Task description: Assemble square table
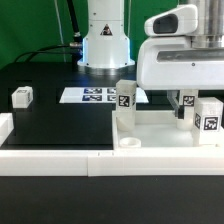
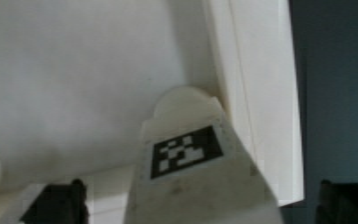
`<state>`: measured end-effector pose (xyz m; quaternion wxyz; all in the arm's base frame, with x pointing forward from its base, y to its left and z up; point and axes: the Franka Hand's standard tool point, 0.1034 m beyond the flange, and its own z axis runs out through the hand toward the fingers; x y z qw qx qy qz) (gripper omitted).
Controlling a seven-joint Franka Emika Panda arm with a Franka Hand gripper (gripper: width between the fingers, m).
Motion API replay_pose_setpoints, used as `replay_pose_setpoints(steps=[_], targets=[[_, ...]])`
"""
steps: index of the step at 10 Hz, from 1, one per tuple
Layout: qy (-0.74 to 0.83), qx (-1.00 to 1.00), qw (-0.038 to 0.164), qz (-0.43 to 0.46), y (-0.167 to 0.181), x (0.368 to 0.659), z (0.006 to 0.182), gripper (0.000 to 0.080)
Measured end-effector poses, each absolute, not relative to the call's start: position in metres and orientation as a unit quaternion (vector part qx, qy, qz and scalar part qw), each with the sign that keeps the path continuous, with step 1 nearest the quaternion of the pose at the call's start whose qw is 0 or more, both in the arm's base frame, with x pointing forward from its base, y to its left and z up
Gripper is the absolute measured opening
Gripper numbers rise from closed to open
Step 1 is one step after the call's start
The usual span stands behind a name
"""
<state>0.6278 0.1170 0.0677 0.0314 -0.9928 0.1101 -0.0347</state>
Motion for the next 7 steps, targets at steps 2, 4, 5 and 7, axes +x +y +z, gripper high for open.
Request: replay_pose_setpoints(steps=[2,4,5,7], targets=[[0.093,-0.995,0.03,-0.035,0.1162,0.6278,0.0675,0.0648],[0.106,-0.993,0.031,-0.035,0.1161,0.6278,0.0674,0.0397],[0.139,-0.989,0.032,-0.034,0.1165,0.6277,0.0674,0.0397],[0.221,-0.974,0.035,-0.03,0.1161,0.6276,0.067,0.0287]])
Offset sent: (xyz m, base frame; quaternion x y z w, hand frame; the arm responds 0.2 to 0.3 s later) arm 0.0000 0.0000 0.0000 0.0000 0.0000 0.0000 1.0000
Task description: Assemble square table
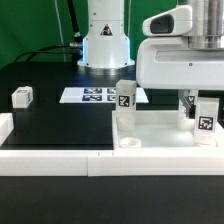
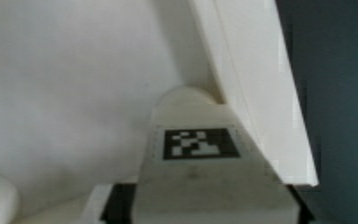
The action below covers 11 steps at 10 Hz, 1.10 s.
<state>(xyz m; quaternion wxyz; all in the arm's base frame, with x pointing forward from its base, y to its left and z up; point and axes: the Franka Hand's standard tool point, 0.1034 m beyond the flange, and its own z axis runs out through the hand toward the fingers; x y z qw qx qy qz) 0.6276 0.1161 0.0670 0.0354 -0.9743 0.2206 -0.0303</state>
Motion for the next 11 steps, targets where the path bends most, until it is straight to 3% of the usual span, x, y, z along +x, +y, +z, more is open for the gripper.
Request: replay_pose_setpoints(steps=[4,8,11], targets=[[0.488,-0.868,0.09,0.009,0.1072,0.6286,0.0662,0.0287],[0.673,-0.734,0.086,0.033,0.1114,0.6282,0.0663,0.0289],[0.699,-0.709,0.085,0.032,0.1117,0.6279,0.0655,0.029]])
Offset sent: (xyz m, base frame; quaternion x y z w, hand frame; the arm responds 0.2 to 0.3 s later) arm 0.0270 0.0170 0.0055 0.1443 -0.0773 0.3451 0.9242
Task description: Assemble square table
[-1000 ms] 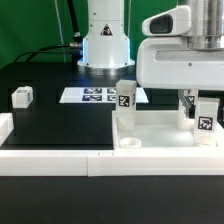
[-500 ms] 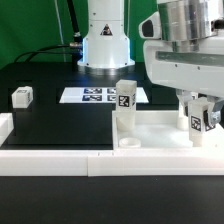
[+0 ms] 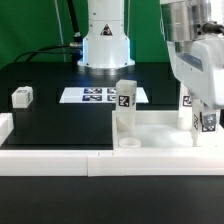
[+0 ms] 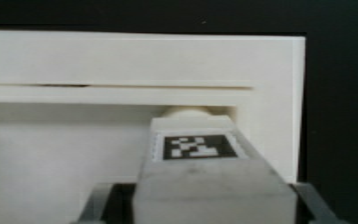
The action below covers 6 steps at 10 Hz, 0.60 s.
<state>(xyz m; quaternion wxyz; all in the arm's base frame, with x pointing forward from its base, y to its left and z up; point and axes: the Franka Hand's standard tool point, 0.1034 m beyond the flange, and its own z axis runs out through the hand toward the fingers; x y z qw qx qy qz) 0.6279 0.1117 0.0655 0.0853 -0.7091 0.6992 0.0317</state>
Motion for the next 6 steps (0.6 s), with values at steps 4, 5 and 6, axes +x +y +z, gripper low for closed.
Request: replay_pose_setpoints(steps=[4,5,6], targets=[[0.553,-0.83,0.078,0.015,0.1128,0.6279,0.0668,0.0622],[0.537,-0.84,0.079,0.013,0.1121,0.628,0.0667,0.0622],[0.499,-0.863,0.08,0.01,0.1115,0.6281,0.0667,0.0645]])
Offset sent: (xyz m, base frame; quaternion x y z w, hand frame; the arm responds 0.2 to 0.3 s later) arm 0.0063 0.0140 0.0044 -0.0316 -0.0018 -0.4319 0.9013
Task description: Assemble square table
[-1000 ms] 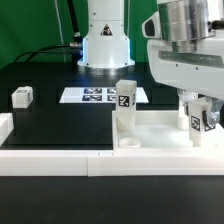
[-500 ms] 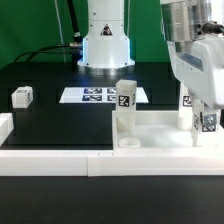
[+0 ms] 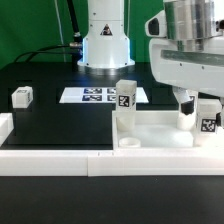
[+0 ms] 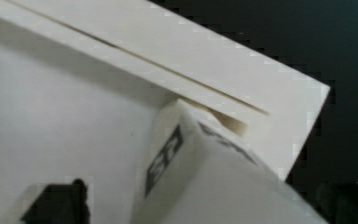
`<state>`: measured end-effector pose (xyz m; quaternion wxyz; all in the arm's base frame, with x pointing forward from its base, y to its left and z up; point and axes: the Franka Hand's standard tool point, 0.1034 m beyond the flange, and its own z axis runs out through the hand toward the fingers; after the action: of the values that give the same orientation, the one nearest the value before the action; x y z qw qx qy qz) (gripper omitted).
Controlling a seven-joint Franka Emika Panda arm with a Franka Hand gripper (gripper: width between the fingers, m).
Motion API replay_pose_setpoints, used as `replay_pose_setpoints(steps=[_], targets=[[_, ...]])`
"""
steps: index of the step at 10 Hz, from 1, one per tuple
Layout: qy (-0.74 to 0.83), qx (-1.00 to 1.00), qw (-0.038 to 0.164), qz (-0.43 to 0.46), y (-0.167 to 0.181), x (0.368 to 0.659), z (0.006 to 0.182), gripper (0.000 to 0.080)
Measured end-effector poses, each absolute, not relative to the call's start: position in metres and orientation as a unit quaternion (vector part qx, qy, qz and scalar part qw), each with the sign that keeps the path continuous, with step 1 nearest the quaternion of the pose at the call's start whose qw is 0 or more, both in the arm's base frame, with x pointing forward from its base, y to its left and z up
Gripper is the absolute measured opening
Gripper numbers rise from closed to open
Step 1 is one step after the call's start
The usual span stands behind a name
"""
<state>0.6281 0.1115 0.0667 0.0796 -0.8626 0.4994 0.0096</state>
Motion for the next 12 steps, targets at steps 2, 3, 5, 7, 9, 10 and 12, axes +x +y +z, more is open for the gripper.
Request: replay_pose_setpoints(steps=[2,3,5,7,9,10,12], targets=[[0.438,-0.895,0.078,0.004,0.111,0.628,0.067,0.0648],[0.33,-0.942,0.064,-0.008,0.11,0.628,0.066,0.0649],[0.161,-0.986,0.042,-0.024,0.118,0.63,0.069,0.0649],[0.161,-0.986,0.043,-0.024,0.119,0.63,0.069,0.0522],[0.174,-0.983,0.044,-0.023,0.119,0.63,0.069,0.0383],[0.213,-0.976,0.045,-0.021,0.119,0.629,0.069,0.0291],[0.299,-0.953,0.048,-0.017,0.118,0.629,0.069,0.0291]])
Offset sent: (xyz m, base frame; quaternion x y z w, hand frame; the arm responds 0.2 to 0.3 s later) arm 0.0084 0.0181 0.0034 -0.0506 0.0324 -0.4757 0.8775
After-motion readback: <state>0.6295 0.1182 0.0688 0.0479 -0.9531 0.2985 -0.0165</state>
